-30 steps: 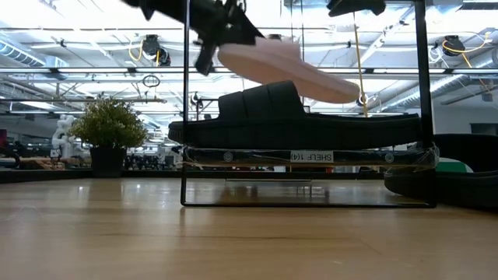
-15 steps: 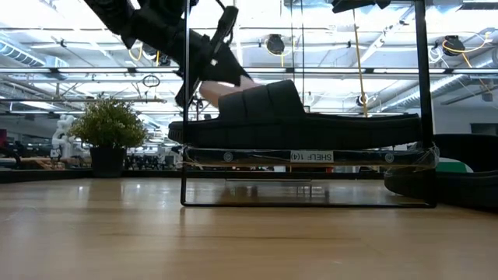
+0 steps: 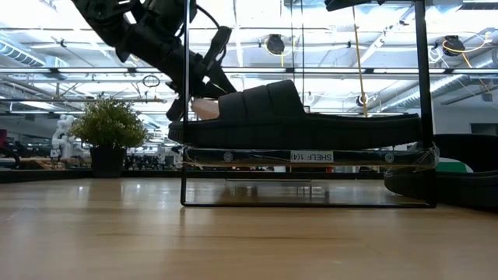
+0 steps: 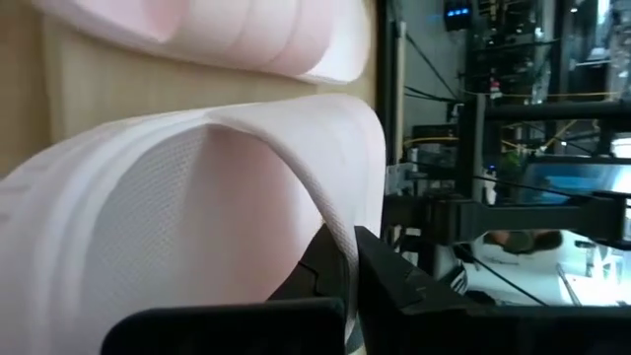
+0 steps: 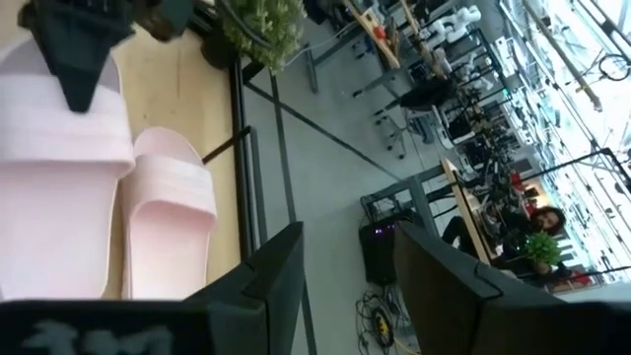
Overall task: Pick and place slides into the shelf
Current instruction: Put the pink slipper on the shelf
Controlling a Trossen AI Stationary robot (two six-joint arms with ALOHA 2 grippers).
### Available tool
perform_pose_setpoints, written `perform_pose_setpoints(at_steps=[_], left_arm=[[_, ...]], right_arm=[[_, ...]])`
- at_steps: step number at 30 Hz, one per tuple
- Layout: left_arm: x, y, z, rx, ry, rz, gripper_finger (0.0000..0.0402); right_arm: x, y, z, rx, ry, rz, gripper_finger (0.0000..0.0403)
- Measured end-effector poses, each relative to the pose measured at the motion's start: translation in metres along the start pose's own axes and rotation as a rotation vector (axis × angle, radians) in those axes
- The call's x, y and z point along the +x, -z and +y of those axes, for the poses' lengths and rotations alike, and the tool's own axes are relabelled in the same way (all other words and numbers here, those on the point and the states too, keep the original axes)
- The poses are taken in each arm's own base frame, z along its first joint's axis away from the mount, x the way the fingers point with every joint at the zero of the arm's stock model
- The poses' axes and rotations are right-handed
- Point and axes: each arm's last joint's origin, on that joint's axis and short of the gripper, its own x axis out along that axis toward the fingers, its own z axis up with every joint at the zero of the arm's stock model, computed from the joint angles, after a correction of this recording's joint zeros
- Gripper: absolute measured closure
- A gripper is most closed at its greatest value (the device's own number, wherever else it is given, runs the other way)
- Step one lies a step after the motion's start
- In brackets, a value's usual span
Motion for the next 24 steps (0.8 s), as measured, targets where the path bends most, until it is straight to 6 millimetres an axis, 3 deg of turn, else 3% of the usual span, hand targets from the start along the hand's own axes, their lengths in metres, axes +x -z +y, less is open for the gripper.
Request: perform_pose_setpoints(at_steps=[24], left_arm=[[0.0036,-0.0056,-0.0041,0.110,0.066,0.026,0.0401]], right_arm=[[0.0013,-0.0078,-0.0048,0.098,0.045,-0.063,0.0255]])
